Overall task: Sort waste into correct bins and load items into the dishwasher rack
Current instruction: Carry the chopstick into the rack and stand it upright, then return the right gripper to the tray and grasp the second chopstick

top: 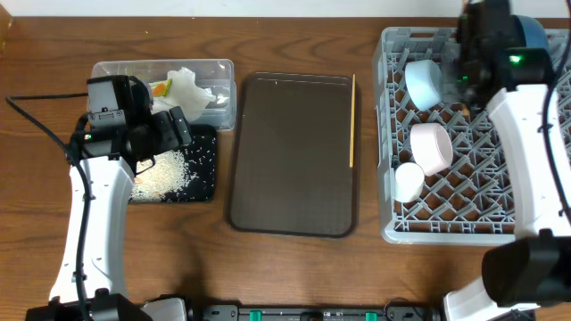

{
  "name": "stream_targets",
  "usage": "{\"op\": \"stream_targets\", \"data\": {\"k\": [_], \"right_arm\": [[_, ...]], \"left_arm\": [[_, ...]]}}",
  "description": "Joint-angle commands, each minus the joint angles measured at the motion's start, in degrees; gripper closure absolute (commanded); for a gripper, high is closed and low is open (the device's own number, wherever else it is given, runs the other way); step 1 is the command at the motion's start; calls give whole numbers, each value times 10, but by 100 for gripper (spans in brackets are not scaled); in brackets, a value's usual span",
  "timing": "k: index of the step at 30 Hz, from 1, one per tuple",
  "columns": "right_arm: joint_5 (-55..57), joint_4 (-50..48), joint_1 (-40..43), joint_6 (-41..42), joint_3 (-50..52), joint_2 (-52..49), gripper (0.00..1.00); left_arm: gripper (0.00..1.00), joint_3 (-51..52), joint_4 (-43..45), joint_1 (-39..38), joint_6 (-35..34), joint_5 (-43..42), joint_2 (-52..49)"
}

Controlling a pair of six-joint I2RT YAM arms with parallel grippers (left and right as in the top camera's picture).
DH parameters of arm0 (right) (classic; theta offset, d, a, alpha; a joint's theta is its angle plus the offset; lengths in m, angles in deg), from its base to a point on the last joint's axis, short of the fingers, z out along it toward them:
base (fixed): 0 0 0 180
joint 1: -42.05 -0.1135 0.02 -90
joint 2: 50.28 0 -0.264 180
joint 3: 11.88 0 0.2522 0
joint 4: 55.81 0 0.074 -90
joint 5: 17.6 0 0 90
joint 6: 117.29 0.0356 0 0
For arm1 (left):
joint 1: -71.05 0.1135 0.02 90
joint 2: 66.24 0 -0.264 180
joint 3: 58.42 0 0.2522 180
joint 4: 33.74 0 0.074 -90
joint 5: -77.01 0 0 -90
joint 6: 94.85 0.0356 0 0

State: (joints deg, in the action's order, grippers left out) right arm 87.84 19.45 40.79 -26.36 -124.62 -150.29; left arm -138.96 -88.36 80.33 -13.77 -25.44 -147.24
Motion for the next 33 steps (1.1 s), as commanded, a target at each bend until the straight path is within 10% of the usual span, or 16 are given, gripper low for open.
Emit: {"op": "stream_targets", "data": {"k": [1, 16, 33], "right_arm": [[-16, -23, 39, -74, 35, -15, 93], [-136, -67, 16, -76, 60, -16, 59], [33, -140, -271, 275, 23, -157, 57]], "left_arm": [[7, -3, 0, 2, 8, 5, -2], [7, -3, 0, 2, 8, 5, -2], [7, -3, 0, 2, 8, 5, -2]]}}
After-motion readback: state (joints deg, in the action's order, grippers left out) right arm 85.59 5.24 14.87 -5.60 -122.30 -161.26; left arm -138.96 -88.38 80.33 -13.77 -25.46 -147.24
